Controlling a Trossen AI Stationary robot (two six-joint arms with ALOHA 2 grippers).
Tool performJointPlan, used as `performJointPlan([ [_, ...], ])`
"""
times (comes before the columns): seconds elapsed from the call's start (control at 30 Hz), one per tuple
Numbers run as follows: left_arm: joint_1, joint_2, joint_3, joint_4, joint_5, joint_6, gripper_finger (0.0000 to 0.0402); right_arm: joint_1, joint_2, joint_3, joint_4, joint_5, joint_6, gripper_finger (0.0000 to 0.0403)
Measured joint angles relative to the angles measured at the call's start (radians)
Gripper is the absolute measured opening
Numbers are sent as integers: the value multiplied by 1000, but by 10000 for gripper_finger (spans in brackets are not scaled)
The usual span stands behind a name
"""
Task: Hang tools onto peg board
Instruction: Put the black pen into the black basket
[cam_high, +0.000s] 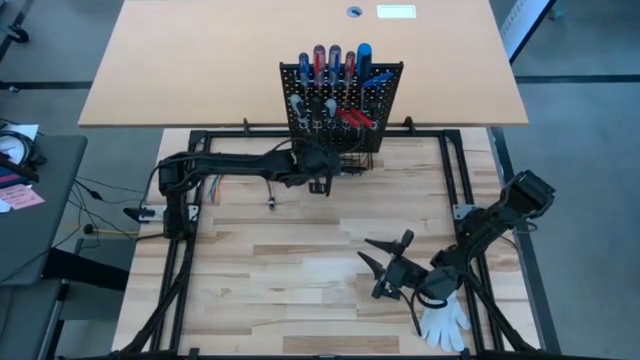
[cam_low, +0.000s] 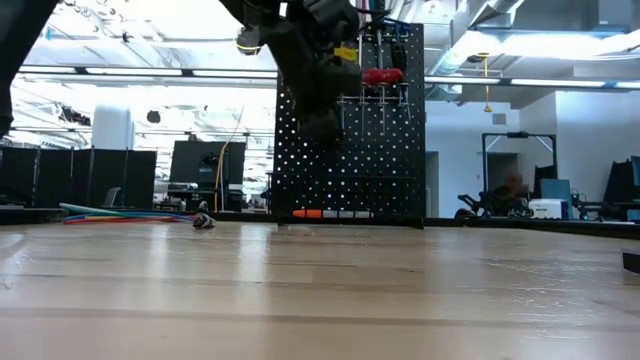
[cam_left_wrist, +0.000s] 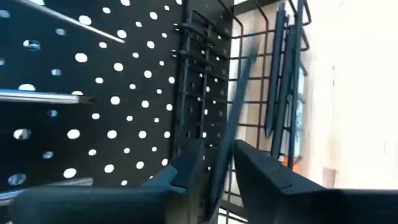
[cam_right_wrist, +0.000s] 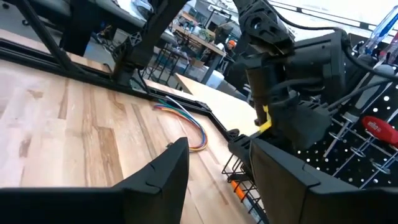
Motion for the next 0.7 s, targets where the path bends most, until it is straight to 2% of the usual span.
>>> performJointPlan([
  [0.33,0,-12,2,-77,1,-47,161,10,0,0,0,0,2,175],
  [0.47,-14,-56,-11,-173,3,-134,165,41,0,0,-10,3,2,175],
  [0.53,-20,-92,-37,-204,37,-178,162,59,1,0,-16,20,2,175],
  [0.63,-33,-159,-122,-172,112,-197,158,77,1,0,-16,52,4,175],
  [0.7,-39,-211,-206,-89,163,-160,156,79,1,0,-15,53,5,175],
])
